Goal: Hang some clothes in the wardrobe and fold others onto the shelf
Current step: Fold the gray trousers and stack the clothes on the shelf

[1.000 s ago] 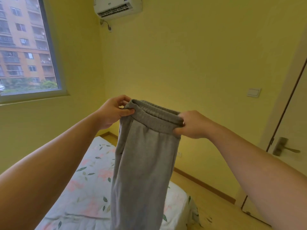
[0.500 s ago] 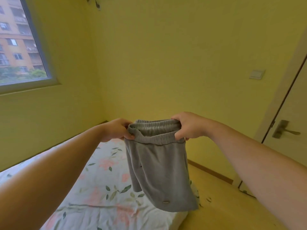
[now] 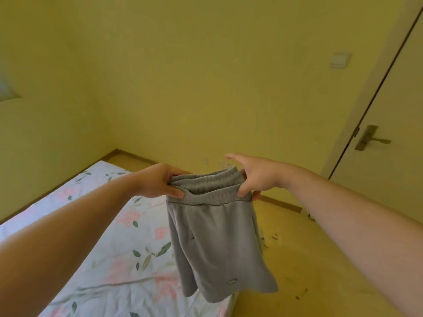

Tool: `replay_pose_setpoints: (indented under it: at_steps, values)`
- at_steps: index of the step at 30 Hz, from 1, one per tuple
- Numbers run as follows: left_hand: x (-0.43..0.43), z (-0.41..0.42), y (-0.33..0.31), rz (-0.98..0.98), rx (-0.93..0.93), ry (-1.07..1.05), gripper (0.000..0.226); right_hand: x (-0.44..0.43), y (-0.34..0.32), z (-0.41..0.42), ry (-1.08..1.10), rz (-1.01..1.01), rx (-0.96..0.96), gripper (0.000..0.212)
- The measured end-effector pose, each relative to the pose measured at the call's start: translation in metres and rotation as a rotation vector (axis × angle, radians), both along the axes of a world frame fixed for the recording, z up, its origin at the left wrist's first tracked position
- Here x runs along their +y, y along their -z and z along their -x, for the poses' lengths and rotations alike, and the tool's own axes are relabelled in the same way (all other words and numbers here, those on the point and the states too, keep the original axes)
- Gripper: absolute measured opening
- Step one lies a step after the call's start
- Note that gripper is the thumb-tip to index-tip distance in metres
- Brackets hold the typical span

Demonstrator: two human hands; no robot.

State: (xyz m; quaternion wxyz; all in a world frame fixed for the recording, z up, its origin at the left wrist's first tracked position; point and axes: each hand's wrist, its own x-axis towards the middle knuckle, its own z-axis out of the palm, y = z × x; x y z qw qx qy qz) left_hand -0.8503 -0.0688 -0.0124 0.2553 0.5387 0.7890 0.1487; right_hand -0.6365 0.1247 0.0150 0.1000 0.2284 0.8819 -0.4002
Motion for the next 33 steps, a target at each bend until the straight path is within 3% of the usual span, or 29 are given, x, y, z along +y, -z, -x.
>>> replay_pose_setpoints:
  at_steps: [3, 7, 10, 13, 18, 22, 29, 33]
  values:
    - [0.025, 0.011, 0.026, 0.01, 0.029, -0.038, 0.014, 0.007, 0.027, 0.017, 0.028, -0.084, -0.068, 0.044]
    - [0.054, 0.023, 0.067, 0.023, 0.049, -0.104, 0.013, 0.015, 0.07, 0.034, 0.197, -0.051, -0.1, 0.035]
    - [0.071, 0.025, 0.088, -0.038, 0.183, -0.129, 0.015, 0.017, 0.098, 0.044, 0.261, -0.208, -0.047, 0.022]
    - [0.077, 0.029, 0.101, -0.137, 0.169, -0.198, 0.02, 0.015, 0.112, 0.05, 0.291, -0.379, 0.045, 0.029]
    - [0.054, 0.028, 0.114, -0.31, 0.15, -0.243, 0.024, -0.005, 0.131, 0.047, 0.246, -0.47, 0.138, 0.027]
    - [0.013, 0.03, 0.161, -0.325, 0.138, -0.308, 0.02, -0.038, 0.17, 0.047, 0.136, -0.505, 0.141, 0.026]
    - [-0.083, 0.013, 0.329, -0.074, 0.13, -0.274, 0.017, -0.132, 0.343, 0.048, -0.015, -0.386, -0.116, 0.032]
    - [-0.153, -0.014, 0.426, 0.174, 0.16, -0.215, 0.018, -0.195, 0.456, 0.033, -0.142, -0.318, -0.279, 0.041]
